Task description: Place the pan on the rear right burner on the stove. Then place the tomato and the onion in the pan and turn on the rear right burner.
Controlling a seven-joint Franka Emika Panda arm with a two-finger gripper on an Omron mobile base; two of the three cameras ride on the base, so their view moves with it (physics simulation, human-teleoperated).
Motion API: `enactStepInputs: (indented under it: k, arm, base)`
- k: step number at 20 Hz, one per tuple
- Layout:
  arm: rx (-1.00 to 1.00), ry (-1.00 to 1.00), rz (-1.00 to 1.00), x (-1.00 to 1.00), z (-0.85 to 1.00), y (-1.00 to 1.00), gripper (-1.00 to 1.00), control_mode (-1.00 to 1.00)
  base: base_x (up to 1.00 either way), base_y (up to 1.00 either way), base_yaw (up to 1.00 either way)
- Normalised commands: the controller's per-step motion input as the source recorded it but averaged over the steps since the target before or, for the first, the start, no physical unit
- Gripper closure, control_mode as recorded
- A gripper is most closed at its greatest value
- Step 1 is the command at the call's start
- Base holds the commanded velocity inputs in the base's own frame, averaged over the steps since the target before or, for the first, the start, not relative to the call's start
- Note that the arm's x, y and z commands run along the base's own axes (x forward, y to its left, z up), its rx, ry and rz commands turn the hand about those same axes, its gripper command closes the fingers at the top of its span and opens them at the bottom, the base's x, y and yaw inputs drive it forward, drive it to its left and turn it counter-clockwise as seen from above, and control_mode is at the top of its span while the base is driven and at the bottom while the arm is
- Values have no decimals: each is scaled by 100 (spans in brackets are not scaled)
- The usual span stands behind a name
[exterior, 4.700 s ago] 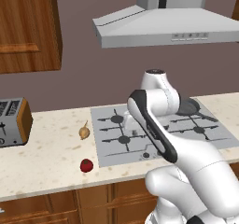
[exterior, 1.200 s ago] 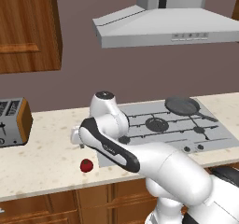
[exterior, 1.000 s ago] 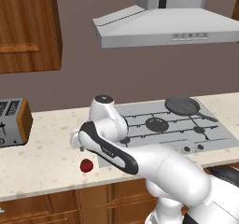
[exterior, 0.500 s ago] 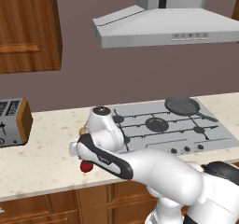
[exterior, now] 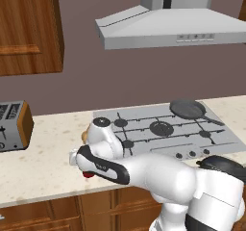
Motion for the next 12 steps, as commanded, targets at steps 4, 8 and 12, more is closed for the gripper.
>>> enactStepInputs:
  k: [4,8,12]
  arm:
    - [0,0,0,0,-22,12,-100,-100]
    - [0,0,0,4,-23,8,-100,-100]
    - [0,0,0,14,-22,1,-100,-100]
  base:
    - [0,0,0]
    - [0,0,0]
    - [0,0,0]
